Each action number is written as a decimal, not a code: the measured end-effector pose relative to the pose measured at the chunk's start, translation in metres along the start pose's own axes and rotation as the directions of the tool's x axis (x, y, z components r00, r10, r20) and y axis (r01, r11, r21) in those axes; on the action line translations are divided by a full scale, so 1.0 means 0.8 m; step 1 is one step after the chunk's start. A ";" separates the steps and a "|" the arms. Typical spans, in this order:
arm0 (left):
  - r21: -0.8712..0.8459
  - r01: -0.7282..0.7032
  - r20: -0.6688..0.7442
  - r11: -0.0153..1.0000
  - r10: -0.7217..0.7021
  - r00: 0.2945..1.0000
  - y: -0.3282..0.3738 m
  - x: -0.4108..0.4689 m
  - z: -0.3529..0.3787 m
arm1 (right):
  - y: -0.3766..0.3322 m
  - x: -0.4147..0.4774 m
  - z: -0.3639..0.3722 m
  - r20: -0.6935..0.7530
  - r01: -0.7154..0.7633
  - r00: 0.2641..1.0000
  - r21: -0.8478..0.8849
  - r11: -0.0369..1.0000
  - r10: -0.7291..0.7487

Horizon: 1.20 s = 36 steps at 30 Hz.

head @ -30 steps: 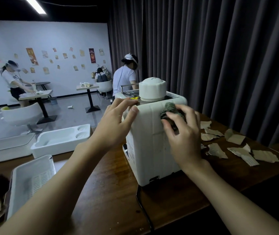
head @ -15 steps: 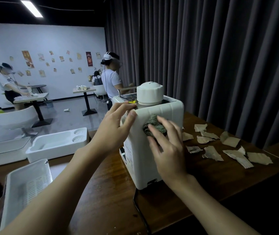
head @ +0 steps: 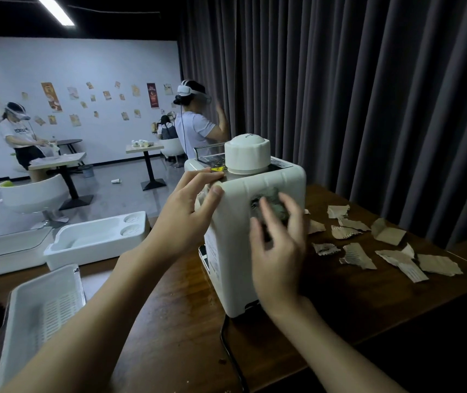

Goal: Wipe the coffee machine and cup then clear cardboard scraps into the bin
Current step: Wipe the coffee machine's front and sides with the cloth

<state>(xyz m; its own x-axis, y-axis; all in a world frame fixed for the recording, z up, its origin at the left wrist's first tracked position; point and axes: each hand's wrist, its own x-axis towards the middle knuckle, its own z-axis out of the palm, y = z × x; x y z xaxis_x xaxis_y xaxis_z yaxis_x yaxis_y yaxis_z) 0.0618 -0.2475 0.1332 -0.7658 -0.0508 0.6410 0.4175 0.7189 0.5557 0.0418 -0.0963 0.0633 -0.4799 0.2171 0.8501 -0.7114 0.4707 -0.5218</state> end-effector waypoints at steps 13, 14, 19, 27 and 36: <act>-0.055 -0.011 0.024 0.998 0.012 1.000 -0.007 -0.003 0.004 | 0.057 0.024 -0.024 -0.041 -0.027 0.999 -0.043 0.999 0.025; -0.058 -0.012 0.022 0.998 0.013 1.000 -0.007 -0.003 0.005 | 0.058 0.024 -0.024 -0.052 -0.048 0.998 -0.031 0.998 0.046; -0.052 -0.019 0.008 0.998 0.019 1.000 -0.007 -0.002 0.007 | 0.036 0.013 -0.012 -0.050 -0.065 0.997 0.019 0.998 0.066; -0.060 -0.039 -0.011 0.997 0.038 0.999 -0.010 -0.003 0.008 | 0.015 -0.007 -0.003 0.063 0.195 0.979 -0.034 0.980 -0.193; -0.043 -0.046 0.018 0.998 0.047 0.999 -0.011 -0.001 0.007 | 0.060 0.028 -0.023 -0.105 0.000 0.994 -0.034 0.999 -0.004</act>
<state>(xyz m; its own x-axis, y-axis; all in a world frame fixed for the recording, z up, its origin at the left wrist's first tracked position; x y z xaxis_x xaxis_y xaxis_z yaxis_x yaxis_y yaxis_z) 0.0562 -0.2496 0.1247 -0.7539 -0.0044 0.6570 0.4733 0.6898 0.5478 0.0061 -0.0533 0.0582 -0.4206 0.3042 0.8547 -0.6935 0.4997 -0.5191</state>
